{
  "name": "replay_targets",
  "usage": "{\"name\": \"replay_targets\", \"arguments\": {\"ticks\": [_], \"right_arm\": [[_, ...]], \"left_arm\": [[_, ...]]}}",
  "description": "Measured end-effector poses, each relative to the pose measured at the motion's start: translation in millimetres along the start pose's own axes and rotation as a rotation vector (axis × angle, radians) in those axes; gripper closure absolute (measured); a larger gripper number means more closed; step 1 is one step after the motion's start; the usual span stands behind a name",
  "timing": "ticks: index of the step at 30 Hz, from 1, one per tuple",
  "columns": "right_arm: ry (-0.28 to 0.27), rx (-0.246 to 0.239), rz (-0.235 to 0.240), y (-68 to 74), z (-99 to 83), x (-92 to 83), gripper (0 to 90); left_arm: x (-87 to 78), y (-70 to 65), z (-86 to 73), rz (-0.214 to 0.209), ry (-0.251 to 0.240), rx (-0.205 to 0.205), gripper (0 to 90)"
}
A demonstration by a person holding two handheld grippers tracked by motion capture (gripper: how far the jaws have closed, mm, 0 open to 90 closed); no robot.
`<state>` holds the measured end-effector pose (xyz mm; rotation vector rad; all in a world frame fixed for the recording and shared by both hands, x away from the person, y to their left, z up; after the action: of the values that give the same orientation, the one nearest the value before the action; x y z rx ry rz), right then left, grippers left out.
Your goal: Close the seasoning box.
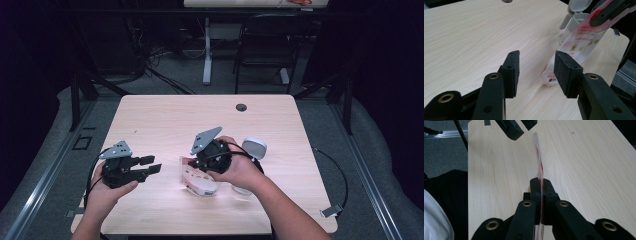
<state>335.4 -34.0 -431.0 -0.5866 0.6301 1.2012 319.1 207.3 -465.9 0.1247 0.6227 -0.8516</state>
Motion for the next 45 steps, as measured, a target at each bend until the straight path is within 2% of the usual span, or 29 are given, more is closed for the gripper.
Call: {"name": "replay_targets", "arguments": {"ticks": [12,22,28,37,45], "right_arm": [[-0.026,-0.006,0.006,1.7,-3.6,-13.8,90.0],[-0.049,-0.023,0.016,4.1,1.9,-24.2,90.0],[-0.047,-0.043,0.023,5.4,4.5,-29.7,90.0],[-0.065,-0.051,0.029,6.6,9.4,-35.8,90.0],[-0.070,-0.062,0.037,8.0,13.0,-36.6,90.0]], "left_arm": [[13.3,-6.8,-3.2,-0.028,0.021,0.022,50.9],[22.8,-13.9,-5.5,-0.082,0.008,0.047,48.0],[30.8,-18.7,-8.1,-0.125,0.002,0.078,45.6],[37.0,-25.2,-9.1,-0.160,-0.004,0.091,44.8],[47.6,-29.7,-12.9,-0.190,0.015,0.104,44.1]]}}
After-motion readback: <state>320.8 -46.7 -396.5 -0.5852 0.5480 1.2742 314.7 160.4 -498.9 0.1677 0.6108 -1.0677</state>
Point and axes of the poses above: each handheld gripper's, and its own axes: x roughly forward along the jaws, z roughly out of its top, y roughly to its left, the point moved 3 cm from there along x, roughly forward along the jaws, and after that the axes turned 2 degrees about z, right-handed, at the moved point
